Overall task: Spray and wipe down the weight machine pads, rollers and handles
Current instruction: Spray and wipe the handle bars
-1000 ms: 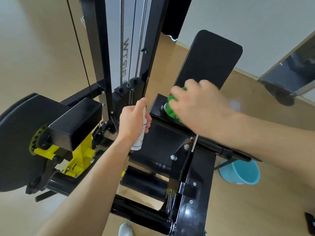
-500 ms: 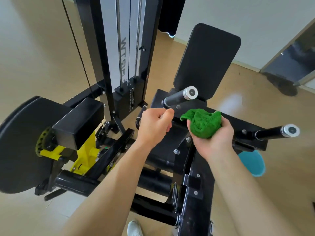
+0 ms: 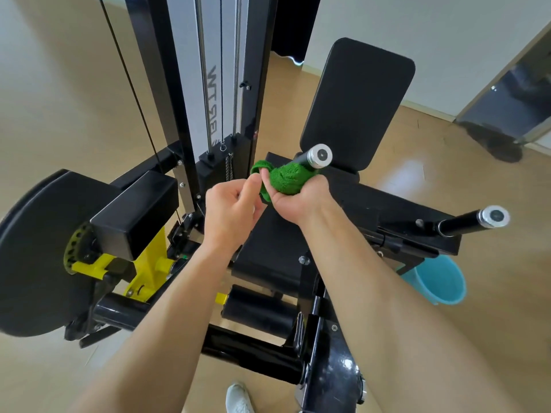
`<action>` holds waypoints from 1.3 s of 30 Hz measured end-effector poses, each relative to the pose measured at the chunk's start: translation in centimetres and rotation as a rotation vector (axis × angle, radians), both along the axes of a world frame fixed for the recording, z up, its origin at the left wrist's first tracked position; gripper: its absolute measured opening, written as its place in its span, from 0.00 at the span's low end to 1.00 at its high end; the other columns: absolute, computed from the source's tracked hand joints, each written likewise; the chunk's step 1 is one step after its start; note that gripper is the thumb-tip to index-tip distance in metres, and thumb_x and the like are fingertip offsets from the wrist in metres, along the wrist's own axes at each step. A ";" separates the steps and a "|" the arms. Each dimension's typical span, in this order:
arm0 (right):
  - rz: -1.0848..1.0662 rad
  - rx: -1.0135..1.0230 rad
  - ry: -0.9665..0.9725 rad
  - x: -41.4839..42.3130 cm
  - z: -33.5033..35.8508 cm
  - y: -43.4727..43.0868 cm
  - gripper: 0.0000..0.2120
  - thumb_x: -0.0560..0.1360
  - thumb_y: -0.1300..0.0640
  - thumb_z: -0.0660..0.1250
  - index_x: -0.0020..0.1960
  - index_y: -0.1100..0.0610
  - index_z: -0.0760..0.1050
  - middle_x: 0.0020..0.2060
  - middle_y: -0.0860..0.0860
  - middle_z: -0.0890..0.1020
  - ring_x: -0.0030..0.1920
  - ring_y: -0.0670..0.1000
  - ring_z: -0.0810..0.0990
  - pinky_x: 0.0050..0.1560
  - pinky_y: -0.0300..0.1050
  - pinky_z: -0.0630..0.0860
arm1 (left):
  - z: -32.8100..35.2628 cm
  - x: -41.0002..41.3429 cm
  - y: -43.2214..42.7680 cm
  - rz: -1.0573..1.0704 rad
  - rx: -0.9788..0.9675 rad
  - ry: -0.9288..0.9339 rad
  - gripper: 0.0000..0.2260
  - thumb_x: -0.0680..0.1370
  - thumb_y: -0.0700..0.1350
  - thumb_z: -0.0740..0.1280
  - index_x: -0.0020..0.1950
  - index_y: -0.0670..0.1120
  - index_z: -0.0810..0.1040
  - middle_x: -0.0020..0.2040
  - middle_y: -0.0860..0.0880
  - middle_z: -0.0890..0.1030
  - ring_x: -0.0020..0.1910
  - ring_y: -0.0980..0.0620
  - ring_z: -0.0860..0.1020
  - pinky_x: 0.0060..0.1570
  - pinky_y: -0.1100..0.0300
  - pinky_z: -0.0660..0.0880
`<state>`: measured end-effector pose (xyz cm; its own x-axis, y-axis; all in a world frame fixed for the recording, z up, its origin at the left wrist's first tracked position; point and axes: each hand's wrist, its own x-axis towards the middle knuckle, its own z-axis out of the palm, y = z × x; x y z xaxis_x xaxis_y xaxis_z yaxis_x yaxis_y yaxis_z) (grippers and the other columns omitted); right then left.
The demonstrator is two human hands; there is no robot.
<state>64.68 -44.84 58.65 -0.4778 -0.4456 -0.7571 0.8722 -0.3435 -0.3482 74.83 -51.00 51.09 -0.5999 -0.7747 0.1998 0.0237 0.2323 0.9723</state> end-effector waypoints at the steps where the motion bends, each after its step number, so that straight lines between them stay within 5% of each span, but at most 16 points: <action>1: 0.018 -0.017 -0.015 -0.1 0.1 0.1 0.17 0.82 0.55 0.59 0.65 0.66 0.73 0.60 0.68 0.75 0.60 0.68 0.77 0.54 0.57 0.81 | 0.0 -0.2 0.2 0.007 -0.009 0.003 0.30 0.79 0.58 0.59 0.28 0.36 0.77 0.24 0.41 0.76 0.24 0.53 0.71 0.39 0.59 0.76; 3: 0.006 -0.041 -0.051 -0.4 0.9 0.7 0.17 0.82 0.55 0.60 0.63 0.66 0.74 0.56 0.67 0.77 0.55 0.66 0.79 0.52 0.53 0.82 | 0.0 -0.4 0.7 -0.002 -0.005 -0.011 0.29 0.79 0.59 0.59 0.28 0.39 0.78 0.24 0.43 0.77 0.23 0.54 0.72 0.36 0.62 0.76; 7: -0.029 -0.161 -0.048 -0.8 2.7 2.6 0.16 0.82 0.54 0.58 0.56 0.67 0.75 0.45 0.65 0.79 0.38 0.62 0.80 0.31 0.51 0.82 | -0.4 -0.5 1.3 -0.047 -0.007 -0.045 0.26 0.79 0.60 0.60 0.28 0.45 0.77 0.23 0.50 0.77 0.23 0.55 0.73 0.37 0.50 0.78; 12: -0.056 -0.117 -0.080 -0.7 1.9 1.4 0.15 0.82 0.54 0.60 0.47 0.66 0.76 0.40 0.64 0.80 0.38 0.63 0.79 0.40 0.51 0.81 | -0.6 0.0 1.9 -0.021 -0.034 -0.083 0.26 0.78 0.61 0.60 0.28 0.44 0.79 0.23 0.51 0.78 0.22 0.58 0.72 0.36 0.48 0.78; 17: 0.053 0.044 0.049 -0.5 1.3 1.2 0.12 0.82 0.55 0.61 0.52 0.64 0.76 0.47 0.62 0.79 0.44 0.64 0.78 0.41 0.53 0.80 | -0.2 0.3 2.3 -0.005 -0.083 -0.104 0.28 0.79 0.60 0.60 0.29 0.41 0.78 0.25 0.47 0.78 0.23 0.57 0.74 0.36 0.47 0.78; 20: -0.008 0.081 0.303 0.3 1.8 3.1 0.12 0.83 0.52 0.60 0.48 0.58 0.75 0.41 0.55 0.80 0.42 0.56 0.80 0.40 0.53 0.78 | -0.1 0.0 2.7 0.005 -0.084 -0.099 0.31 0.79 0.61 0.58 0.29 0.38 0.77 0.22 0.51 0.76 0.24 0.60 0.75 0.41 0.51 0.79; 25: -0.066 0.436 1.111 1.7 2.0 3.9 0.13 0.84 0.50 0.58 0.45 0.51 0.75 0.35 0.44 0.78 0.32 0.38 0.77 0.36 0.34 0.74 | -0.3 -0.8 3.3 0.026 -0.033 -0.076 0.31 0.79 0.62 0.57 0.29 0.38 0.77 0.23 0.52 0.77 0.24 0.56 0.73 0.41 0.51 0.79; 28: 0.088 0.408 1.248 -1.5 2.5 2.8 0.19 0.82 0.49 0.61 0.34 0.54 0.71 0.29 0.47 0.74 0.31 0.46 0.73 0.36 0.43 0.72 | -0.8 -0.7 3.6 0.046 -0.016 -0.061 0.33 0.78 0.62 0.58 0.32 0.32 0.76 0.23 0.50 0.77 0.24 0.60 0.74 0.42 0.70 0.76; 30: 0.318 0.181 1.205 -4.6 2.3 2.6 0.18 0.80 0.50 0.64 0.35 0.58 0.74 0.32 0.53 0.76 0.35 0.51 0.76 0.40 0.47 0.75 | -1.2 -0.6 3.5 0.070 -0.008 -0.058 0.33 0.78 0.61 0.58 0.32 0.32 0.75 0.24 0.44 0.76 0.24 0.60 0.74 0.42 0.73 0.74; 33: 0.605 0.007 0.979 -8.0 0.9 2.0 0.13 0.79 0.50 0.66 0.40 0.58 0.77 0.36 0.54 0.80 0.37 0.54 0.80 0.43 0.47 0.79 | -1.4 -0.6 3.6 0.098 -0.004 -0.086 0.32 0.78 0.61 0.58 0.31 0.34 0.75 0.26 0.39 0.76 0.25 0.51 0.73 0.45 0.66 0.74; 39: 0.827 0.208 1.020 -8.4 -0.5 0.0 0.14 0.68 0.46 0.70 0.42 0.57 0.75 0.37 0.55 0.78 0.36 0.53 0.78 0.45 0.47 0.75 | -0.9 -0.2 5.0 0.101 0.029 -0.117 0.29 0.78 0.61 0.60 0.31 0.38 0.78 0.27 0.43 0.79 0.26 0.46 0.75 0.37 0.43 0.79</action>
